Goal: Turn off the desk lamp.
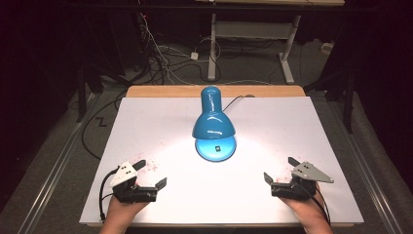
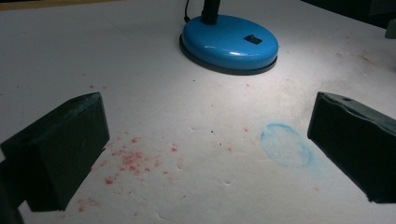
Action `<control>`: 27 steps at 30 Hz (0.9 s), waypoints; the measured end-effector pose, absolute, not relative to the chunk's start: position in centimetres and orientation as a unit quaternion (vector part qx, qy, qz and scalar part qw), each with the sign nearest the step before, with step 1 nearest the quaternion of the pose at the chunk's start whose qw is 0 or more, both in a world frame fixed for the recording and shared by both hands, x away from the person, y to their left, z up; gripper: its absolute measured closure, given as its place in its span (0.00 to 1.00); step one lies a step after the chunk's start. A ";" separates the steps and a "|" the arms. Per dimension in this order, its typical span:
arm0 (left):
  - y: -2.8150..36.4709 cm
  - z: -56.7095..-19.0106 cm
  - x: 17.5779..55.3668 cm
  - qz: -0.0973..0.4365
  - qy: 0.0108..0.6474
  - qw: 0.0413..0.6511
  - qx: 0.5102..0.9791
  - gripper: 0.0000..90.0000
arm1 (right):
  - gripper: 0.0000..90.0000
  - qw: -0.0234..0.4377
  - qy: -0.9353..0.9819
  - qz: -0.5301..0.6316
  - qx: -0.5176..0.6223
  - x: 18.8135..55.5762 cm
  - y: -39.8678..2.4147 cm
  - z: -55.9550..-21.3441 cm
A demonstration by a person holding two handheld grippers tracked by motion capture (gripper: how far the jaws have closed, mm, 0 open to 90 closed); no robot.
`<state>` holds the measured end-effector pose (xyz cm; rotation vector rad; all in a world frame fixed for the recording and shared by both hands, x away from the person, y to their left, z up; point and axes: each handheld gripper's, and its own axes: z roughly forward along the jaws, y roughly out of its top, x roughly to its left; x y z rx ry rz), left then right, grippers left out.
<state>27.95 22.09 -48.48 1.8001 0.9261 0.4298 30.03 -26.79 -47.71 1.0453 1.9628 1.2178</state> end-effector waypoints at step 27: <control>22.6 -48.6 28.0 0.173 0.382 0.521 0.743 0.00 | 0.01 0.298 0.734 0.461 0.400 29.8 -26.9 -47.4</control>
